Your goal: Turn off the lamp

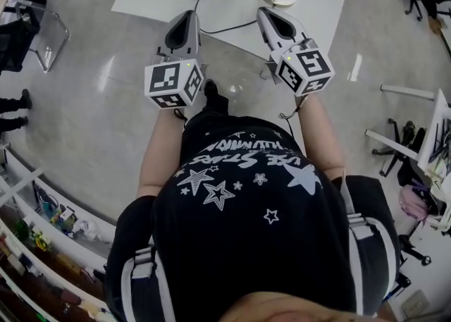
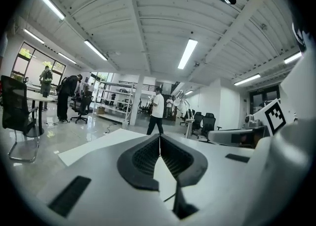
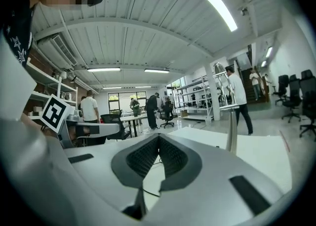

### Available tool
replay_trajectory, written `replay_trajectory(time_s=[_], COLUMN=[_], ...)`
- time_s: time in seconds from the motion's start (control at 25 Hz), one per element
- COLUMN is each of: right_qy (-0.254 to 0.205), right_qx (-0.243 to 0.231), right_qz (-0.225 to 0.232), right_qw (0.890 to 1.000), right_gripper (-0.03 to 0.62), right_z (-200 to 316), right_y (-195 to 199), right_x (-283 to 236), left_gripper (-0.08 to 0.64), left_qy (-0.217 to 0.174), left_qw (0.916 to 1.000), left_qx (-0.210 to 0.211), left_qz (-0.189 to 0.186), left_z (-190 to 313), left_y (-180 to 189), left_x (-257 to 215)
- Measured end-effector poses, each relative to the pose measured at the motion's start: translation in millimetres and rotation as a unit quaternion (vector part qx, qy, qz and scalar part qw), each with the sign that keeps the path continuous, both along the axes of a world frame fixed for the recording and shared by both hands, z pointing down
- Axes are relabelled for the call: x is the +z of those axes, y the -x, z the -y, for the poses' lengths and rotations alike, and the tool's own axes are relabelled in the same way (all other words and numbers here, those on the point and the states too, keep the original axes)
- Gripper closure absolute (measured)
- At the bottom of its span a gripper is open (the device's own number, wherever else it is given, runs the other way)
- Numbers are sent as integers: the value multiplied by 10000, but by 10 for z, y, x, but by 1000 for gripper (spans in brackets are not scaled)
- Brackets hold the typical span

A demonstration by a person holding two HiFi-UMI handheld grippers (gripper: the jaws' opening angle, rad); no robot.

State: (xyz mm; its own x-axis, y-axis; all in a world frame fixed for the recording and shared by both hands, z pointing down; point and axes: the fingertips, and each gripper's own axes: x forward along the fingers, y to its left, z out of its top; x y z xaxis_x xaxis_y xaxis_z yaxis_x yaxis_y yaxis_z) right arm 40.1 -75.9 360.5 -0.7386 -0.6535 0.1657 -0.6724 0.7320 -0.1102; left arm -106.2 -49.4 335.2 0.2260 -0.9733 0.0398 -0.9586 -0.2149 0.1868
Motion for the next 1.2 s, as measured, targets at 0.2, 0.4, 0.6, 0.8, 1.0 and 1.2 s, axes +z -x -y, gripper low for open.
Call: replay_trajectory(time_s=[0.2, 0.4, 0.6, 0.8, 1.0, 1.2], right_qy=[32, 16, 37, 130, 145, 225], right_qx=[88, 200, 256, 279, 304, 259], right_qz=[-50, -144, -243, -342, -338, -294], right_qw=[9999, 9997, 9994, 9989, 9989, 9990], right_gripper=[586, 588, 588, 587, 587, 586], right_z=[281, 543, 689, 727, 801, 986], right_y=[299, 532, 724, 794, 753, 701], right_x=[10, 28, 53, 118, 114, 232], left_gripper=[549, 549, 548, 549, 548, 548], left_qy=[123, 179, 238, 315, 456, 566], left_qw=[9997, 9991, 9974, 9962, 9952, 9950], left_qx=[213, 373, 661, 797, 848, 807], left_qz=[-23, -82, -133, -180, -201, -127], left_z=[286, 558, 775, 880, 911, 989], left_y=[242, 459, 528, 519, 475, 371], left_x=[78, 166, 229, 288, 364, 465])
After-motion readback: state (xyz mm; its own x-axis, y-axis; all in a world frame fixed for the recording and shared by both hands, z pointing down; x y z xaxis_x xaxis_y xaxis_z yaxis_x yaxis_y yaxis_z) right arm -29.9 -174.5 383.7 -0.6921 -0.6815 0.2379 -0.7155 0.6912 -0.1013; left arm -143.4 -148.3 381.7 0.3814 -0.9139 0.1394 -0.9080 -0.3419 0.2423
